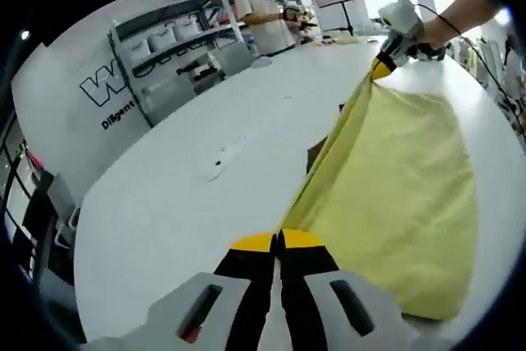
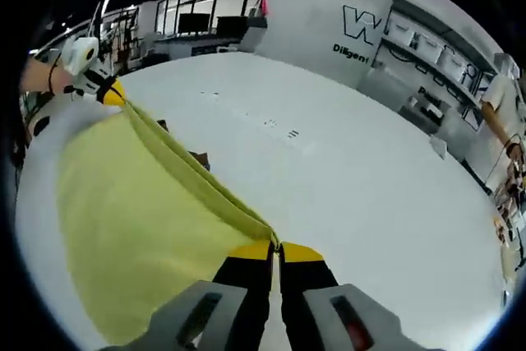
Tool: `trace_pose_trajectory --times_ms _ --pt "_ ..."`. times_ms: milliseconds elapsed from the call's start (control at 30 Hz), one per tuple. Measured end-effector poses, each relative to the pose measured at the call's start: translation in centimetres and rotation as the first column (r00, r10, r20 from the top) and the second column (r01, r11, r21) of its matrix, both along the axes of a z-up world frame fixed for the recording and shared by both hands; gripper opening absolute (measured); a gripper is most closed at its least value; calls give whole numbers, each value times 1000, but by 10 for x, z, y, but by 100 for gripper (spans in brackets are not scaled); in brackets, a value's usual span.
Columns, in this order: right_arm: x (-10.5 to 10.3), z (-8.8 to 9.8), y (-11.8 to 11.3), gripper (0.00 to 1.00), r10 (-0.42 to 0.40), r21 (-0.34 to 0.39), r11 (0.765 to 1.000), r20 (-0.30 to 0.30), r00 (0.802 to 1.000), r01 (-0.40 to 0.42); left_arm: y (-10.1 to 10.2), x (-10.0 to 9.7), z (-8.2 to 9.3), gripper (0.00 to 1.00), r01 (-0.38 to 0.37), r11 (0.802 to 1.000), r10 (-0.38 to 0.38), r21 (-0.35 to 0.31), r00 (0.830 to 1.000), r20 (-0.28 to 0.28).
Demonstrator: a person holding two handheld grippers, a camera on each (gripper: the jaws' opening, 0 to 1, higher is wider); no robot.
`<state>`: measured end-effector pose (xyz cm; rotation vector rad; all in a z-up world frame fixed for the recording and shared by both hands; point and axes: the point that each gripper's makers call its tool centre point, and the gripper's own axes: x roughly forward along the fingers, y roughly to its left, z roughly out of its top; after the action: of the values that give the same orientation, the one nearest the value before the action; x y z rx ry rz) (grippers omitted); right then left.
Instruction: Fold the garment on the visible template until the final outline fits inside the template.
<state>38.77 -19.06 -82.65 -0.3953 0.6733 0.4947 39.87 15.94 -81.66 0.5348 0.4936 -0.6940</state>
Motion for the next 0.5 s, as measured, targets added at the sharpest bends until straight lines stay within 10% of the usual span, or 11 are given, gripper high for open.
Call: trace_pose_trajectory --times_ms 500 --pt "1 -17 -1 0 -69 -65 996 -46 997 66 4 14 -15 5 -233 968 222 -97 969 -112"
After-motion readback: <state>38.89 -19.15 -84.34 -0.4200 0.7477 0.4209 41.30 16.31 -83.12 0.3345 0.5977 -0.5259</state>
